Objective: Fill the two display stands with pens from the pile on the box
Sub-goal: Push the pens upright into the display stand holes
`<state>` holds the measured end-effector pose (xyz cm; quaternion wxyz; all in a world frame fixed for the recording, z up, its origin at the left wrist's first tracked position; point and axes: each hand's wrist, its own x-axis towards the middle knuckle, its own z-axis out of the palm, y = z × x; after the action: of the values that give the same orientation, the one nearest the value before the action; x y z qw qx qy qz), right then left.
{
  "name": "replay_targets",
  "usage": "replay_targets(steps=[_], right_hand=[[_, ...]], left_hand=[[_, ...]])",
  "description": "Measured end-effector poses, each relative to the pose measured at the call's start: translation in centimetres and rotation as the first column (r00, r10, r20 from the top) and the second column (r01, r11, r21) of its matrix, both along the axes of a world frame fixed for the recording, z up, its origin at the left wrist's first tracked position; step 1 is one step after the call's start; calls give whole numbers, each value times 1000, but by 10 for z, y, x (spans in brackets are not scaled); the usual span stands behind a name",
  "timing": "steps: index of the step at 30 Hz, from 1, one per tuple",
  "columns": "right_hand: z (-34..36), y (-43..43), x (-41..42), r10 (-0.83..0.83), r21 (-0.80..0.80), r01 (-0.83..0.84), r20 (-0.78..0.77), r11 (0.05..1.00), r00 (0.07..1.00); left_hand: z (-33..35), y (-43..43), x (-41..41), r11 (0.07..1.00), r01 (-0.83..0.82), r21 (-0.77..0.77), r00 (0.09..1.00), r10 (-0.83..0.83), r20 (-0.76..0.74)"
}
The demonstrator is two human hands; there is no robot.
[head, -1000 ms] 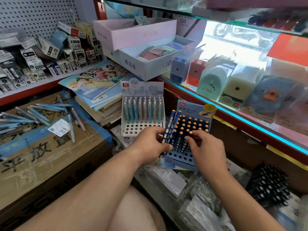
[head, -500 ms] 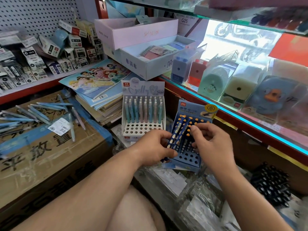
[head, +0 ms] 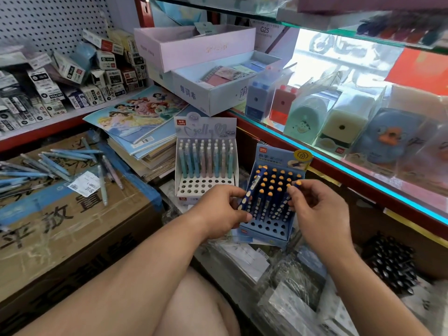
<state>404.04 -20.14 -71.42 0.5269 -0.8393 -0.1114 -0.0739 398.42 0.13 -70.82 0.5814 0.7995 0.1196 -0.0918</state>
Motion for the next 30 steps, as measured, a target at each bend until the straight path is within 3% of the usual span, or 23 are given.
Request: replay_targets(steps=[10,16,24,27,30], right_hand=[[-19,3,-2,11,-221,-8,15,975,1000],[-21,10,1,6,-427,5,24,904,1000],[-15,10,0,-24,-512,14,-12,859,1000],[-2,6,-3,-35,-363,24,-24,931,999],[14,6,-10,66,0,-67,-132,998,989]], left_hand=[[0,0,2,989,-137,57,990,134,50],[-4,2,7,983,-129,128,989,117,92],[-6,3,8,986,-87,139,994,77,78],[-5,1,9,989,-58,137,996,49,70],[-4,-2,9,993,-3,115,998,-4,64]])
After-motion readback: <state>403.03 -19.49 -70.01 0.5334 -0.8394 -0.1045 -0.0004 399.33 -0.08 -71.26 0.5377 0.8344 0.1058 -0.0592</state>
